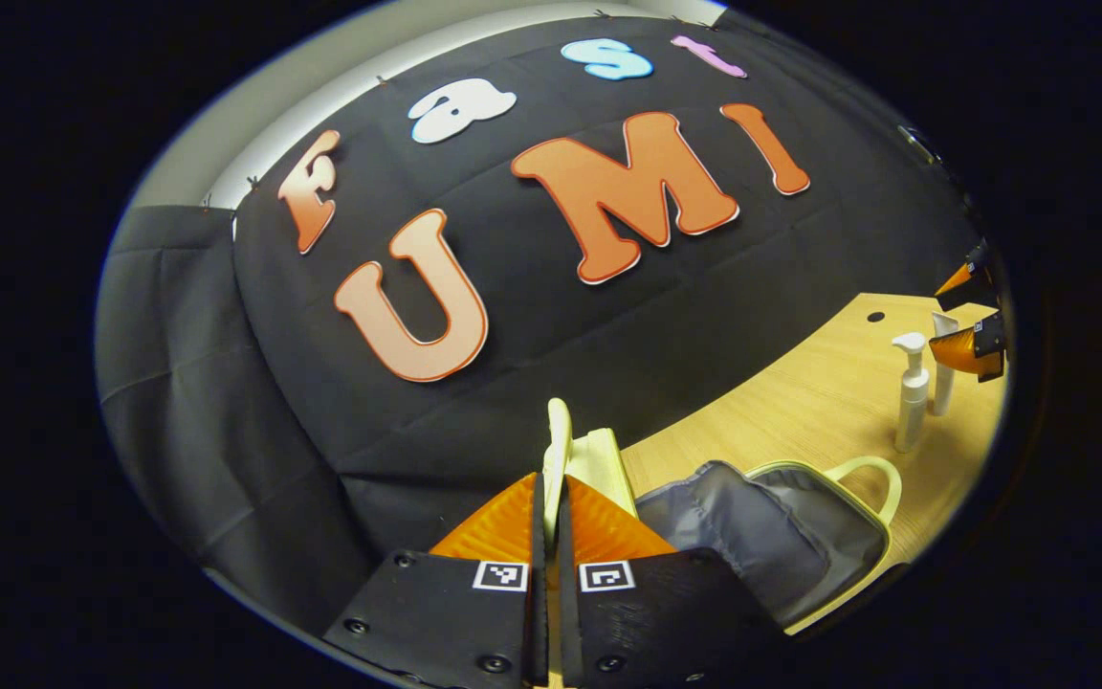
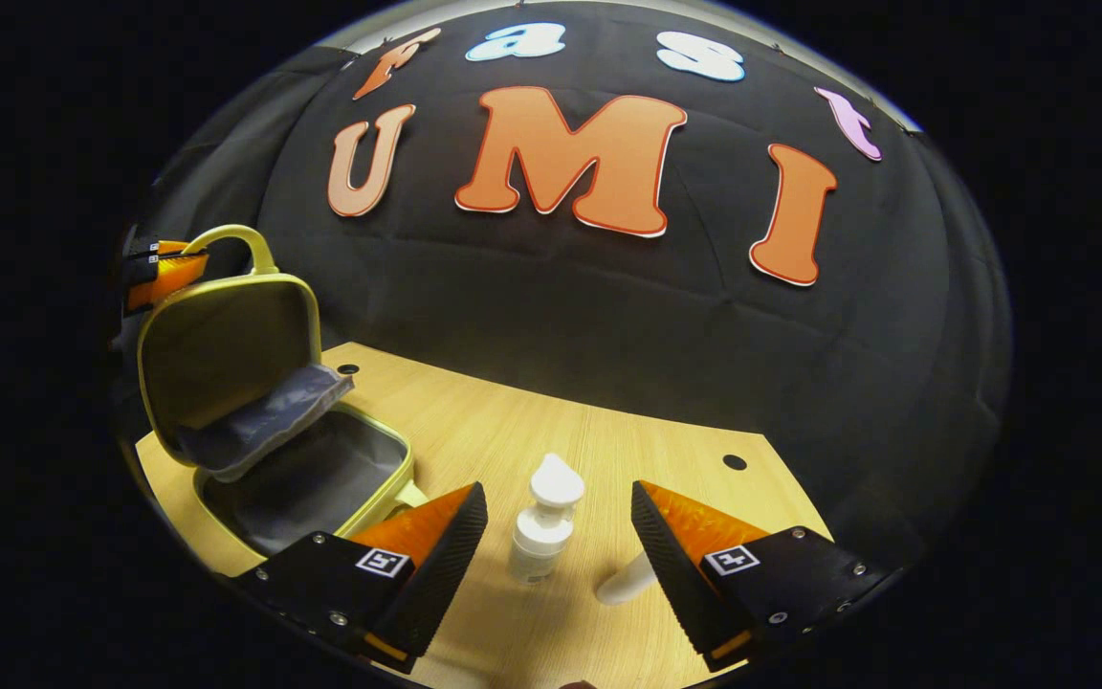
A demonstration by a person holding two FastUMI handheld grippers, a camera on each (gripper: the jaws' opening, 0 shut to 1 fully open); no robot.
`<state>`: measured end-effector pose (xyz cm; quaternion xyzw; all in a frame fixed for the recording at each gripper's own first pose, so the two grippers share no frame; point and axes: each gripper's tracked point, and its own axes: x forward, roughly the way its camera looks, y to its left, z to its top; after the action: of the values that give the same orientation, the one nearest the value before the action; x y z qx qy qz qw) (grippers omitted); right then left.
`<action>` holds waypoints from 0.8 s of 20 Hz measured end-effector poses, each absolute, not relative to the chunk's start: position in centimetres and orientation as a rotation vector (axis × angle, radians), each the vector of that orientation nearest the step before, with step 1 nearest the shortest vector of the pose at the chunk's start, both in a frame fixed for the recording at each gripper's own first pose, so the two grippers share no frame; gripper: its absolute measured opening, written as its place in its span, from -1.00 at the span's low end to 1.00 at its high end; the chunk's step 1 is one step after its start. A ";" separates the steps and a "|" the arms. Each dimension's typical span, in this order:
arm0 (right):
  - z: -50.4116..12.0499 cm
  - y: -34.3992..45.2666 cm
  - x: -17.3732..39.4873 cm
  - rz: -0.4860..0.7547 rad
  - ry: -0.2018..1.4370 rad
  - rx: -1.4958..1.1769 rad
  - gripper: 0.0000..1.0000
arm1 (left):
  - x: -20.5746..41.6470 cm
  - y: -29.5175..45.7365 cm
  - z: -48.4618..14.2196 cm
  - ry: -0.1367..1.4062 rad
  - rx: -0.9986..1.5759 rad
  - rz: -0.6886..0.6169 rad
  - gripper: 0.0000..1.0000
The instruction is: First open the suitcase, pack the skin care products into it, and then close the suitcase.
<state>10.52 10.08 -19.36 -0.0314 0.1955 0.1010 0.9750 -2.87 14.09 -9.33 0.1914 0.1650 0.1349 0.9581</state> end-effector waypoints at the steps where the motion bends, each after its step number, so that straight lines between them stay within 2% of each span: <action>1: -19.3 9.9 10.6 0.188 0.399 -0.070 0.93 | -2.9 15.0 -9.3 0.330 0.373 0.285 -0.89; 10: -18.1 10.5 10.8 0.127 0.427 -0.071 0.93 | -5.3 26.7 -14.8 0.388 0.179 0.457 -0.89; 16: -18.0 11.2 10.8 0.084 0.480 -0.028 0.93 | -8.4 33.9 -24.7 0.522 -0.008 0.511 -0.89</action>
<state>10.83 11.19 -18.02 -0.0136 0.2377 0.0417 0.9703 -8.37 33.89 -24.67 -0.0041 0.2553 0.2497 0.9341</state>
